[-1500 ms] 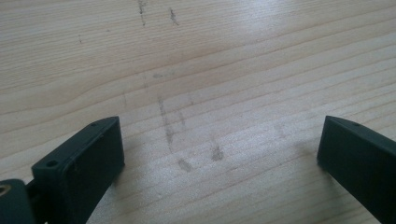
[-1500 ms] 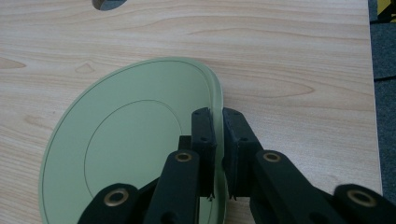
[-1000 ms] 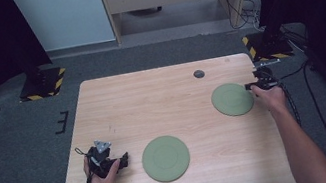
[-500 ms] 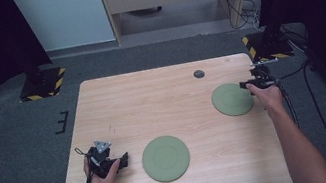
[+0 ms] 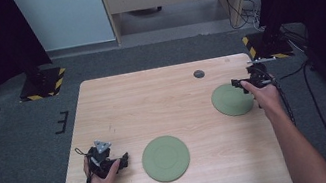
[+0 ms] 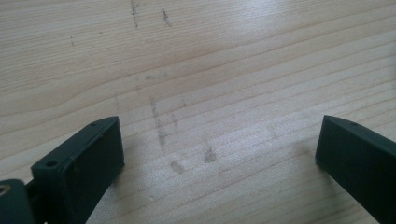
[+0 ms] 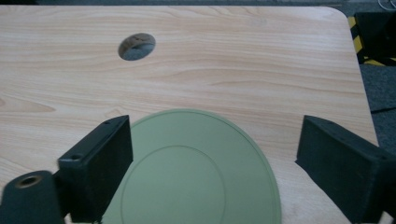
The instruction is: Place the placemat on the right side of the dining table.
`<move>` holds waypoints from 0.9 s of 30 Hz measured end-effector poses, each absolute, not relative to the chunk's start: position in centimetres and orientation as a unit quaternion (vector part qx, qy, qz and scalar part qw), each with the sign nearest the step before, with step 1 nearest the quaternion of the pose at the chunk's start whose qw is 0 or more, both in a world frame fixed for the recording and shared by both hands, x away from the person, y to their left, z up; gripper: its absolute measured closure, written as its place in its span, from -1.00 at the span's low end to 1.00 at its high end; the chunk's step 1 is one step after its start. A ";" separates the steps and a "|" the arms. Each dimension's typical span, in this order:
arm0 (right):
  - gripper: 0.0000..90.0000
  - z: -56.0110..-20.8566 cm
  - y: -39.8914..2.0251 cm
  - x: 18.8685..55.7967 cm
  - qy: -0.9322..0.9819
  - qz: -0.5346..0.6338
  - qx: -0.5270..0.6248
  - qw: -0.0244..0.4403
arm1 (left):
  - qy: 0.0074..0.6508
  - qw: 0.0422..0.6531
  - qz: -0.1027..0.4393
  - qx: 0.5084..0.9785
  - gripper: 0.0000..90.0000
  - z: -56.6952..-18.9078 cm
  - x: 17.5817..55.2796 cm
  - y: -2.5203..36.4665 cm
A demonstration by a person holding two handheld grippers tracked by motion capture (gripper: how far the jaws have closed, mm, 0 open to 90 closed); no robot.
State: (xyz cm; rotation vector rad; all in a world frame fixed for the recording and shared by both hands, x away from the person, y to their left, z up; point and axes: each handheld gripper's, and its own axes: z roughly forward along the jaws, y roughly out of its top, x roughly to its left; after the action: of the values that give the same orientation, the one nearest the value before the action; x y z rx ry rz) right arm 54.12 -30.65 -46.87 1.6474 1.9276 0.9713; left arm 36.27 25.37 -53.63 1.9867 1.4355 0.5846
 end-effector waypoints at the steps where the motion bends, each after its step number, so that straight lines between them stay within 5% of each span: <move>1: -0.78 -46.9 -30.6 54.1 0.694 0.350 0.593 0.212 | 0.542 0.306 0.221 0.751 -1.00 -53.6 36.3 25.4; 27: -0.83 -44.5 -27.5 51.6 0.705 0.368 0.556 0.241 | 0.539 0.307 0.219 0.753 -1.00 -53.6 36.0 25.4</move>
State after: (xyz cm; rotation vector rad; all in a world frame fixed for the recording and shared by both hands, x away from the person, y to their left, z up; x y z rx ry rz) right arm 51.58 -27.54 -44.49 1.5205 1.9301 1.0071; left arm 36.04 25.42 -53.63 1.9916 1.4265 0.5804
